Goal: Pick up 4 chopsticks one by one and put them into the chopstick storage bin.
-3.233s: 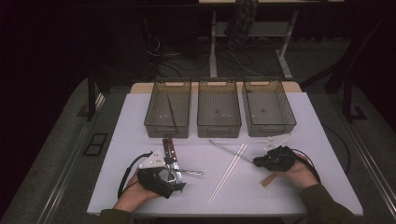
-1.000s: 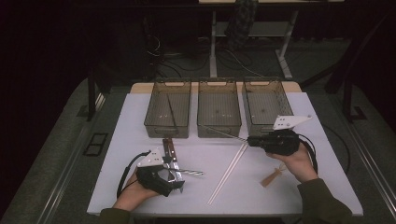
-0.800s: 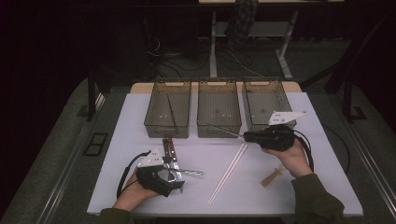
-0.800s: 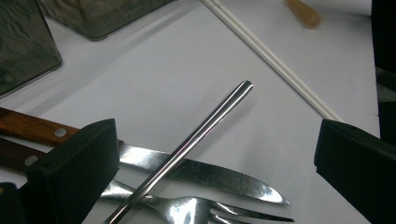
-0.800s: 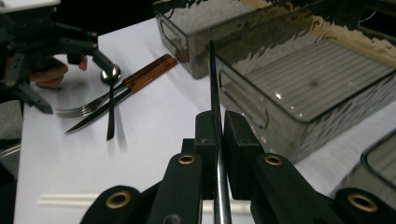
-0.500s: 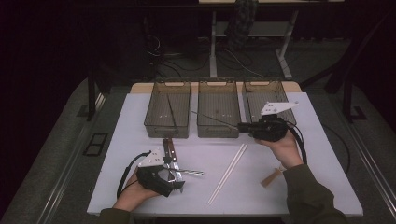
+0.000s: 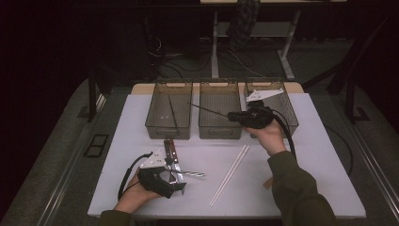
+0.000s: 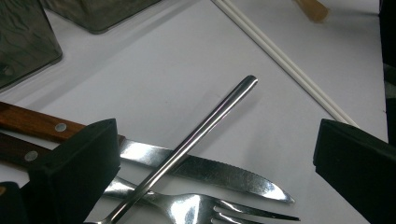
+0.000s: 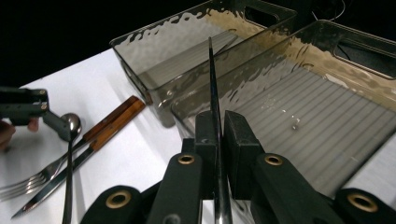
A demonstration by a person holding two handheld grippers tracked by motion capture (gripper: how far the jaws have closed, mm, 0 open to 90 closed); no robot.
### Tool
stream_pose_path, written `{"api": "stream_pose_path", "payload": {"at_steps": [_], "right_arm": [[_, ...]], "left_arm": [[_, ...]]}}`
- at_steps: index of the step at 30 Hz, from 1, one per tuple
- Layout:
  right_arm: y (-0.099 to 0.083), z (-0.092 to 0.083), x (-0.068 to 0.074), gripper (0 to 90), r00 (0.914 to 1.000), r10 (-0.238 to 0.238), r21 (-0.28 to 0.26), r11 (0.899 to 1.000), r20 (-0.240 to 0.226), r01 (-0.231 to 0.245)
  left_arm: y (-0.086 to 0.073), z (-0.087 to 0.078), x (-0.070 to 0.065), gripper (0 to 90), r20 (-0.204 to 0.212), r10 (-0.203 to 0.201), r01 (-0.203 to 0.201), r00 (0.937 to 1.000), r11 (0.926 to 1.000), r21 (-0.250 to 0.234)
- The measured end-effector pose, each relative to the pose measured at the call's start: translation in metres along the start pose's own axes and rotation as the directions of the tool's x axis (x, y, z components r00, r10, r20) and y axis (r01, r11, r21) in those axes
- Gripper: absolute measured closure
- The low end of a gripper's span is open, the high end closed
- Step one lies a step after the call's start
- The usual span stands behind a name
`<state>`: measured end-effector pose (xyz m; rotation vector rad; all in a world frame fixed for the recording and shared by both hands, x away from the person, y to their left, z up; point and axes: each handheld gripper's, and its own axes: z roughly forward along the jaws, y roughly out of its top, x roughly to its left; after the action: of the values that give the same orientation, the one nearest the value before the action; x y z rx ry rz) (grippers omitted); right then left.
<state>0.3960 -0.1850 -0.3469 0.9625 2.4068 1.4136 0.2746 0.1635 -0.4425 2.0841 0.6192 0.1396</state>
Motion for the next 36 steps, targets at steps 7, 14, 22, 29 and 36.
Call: {"api": "stream_pose_path", "payload": {"at_steps": [7, 14, 22, 29, 36], "right_arm": [[0.016, 0.021, 0.002, 84.3, 0.9999, 0.008, 0.009, 1.000, 0.013, -0.008], [0.035, 0.040, 0.007, 84.3, 0.9995, 0.012, 0.017, 1.000, 0.028, -0.013], [0.056, 0.060, 0.007, 84.3, 0.9975, 0.019, 0.027, 0.999, 0.068, -0.021], [0.063, 0.086, 0.005, 84.3, 0.9943, 0.031, 0.067, 0.997, 0.102, -0.038], [0.071, 0.116, 0.010, 84.3, 0.9926, 0.021, 0.108, 0.994, 0.120, -0.034]], "left_arm": [[0.000, -0.001, 0.001, 0.0, -0.005, -0.003, 0.003, 1.0000, 1.0000, -0.004], [0.000, -0.001, 0.001, 0.0, -0.005, -0.005, 0.005, 1.0000, 1.0000, -0.008], [0.001, -0.001, 0.001, 0.0, -0.003, -0.006, 0.006, 1.0000, 0.9998, -0.019], [0.001, -0.002, 0.000, 0.0, -0.002, -0.004, 0.004, 1.0000, 0.9998, -0.020], [0.001, -0.002, 0.001, 0.0, 0.002, -0.008, 0.008, 1.0000, 0.9997, -0.025]]}}
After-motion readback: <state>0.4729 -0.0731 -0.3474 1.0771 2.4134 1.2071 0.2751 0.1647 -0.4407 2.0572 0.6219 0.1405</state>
